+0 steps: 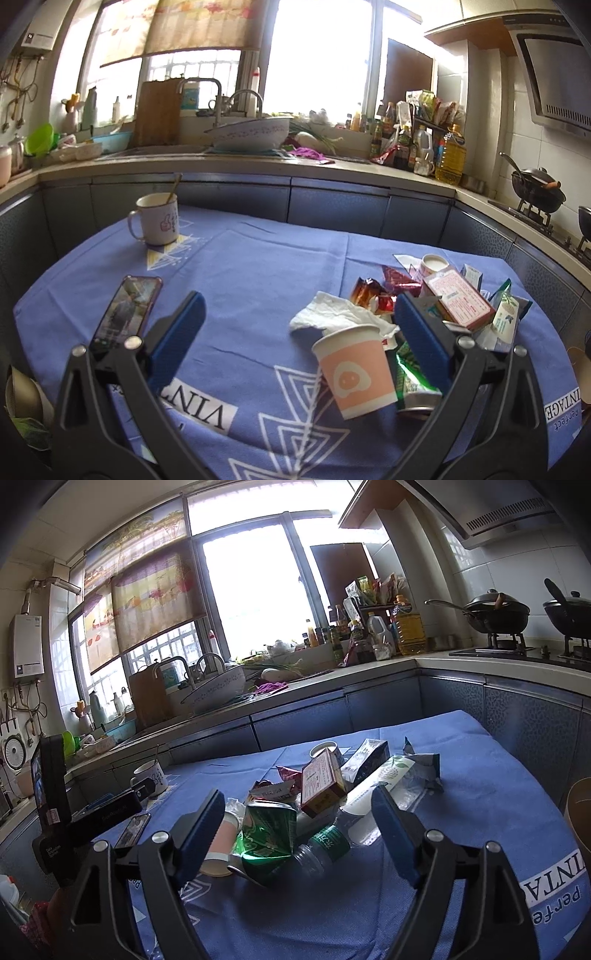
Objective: Collect trash
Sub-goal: 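Grasp the pink-and-white paper cup with left tool while right tool grasps the crushed green can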
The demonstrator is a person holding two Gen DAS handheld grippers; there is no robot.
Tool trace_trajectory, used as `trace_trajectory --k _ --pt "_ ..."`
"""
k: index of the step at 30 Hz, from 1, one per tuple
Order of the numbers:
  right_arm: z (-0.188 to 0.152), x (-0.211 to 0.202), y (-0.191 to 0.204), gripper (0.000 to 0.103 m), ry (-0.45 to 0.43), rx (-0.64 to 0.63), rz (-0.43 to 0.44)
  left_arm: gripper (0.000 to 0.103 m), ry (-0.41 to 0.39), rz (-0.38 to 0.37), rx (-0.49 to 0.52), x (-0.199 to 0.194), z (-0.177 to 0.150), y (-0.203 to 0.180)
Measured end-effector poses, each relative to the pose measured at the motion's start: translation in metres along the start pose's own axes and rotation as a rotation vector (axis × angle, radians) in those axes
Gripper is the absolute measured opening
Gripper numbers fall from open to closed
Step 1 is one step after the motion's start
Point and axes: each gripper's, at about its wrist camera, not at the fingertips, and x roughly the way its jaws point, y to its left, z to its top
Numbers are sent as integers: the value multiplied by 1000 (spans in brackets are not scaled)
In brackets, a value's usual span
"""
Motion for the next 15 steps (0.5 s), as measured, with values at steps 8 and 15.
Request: trace_trajectory --k 8,15 --pt "-15 47 -5 53 208 28 94 89 181 -85 -19 40 -18 4" --pt "-13 109 -5 45 378 13 139 88 390 -201 -52 96 -29 -7"
